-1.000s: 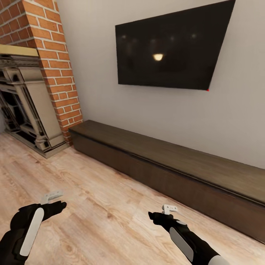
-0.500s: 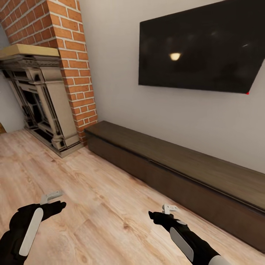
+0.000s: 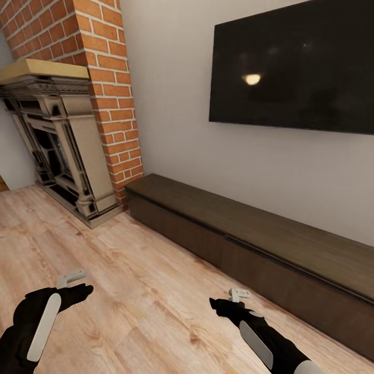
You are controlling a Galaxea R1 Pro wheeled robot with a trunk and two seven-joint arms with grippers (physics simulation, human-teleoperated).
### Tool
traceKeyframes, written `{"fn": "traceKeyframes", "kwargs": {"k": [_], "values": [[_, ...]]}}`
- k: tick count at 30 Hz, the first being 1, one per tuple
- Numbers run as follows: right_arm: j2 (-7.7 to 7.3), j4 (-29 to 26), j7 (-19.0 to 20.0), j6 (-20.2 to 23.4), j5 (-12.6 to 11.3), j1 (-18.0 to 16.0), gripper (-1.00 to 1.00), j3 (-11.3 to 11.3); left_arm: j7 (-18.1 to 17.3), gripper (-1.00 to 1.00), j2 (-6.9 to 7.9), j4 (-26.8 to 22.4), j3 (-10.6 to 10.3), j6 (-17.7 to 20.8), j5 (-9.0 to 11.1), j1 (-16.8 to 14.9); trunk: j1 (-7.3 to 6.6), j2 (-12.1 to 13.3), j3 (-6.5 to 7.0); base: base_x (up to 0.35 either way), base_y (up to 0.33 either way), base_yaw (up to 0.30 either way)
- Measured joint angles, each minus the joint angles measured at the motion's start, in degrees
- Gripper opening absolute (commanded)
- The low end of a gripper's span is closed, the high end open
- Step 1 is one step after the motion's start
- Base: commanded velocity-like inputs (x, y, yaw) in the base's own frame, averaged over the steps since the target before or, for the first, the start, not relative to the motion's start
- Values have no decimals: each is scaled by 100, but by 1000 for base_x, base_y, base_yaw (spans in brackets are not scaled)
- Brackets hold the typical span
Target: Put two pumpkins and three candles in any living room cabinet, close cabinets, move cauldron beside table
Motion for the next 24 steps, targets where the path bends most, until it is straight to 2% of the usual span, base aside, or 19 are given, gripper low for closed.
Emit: {"fn": "traceKeyframes", "kwargs": {"k": [12,24], "values": [[2,1,-18,8,-4,0,100,7,0,100,2,8,0,1,8,1,0,0,-1,227,269,8],[-4,10,-175,40,-10,-1,100,23,-3,100,0,10,-8,0,8,0,-1,0,-52,279,181,216]]}}
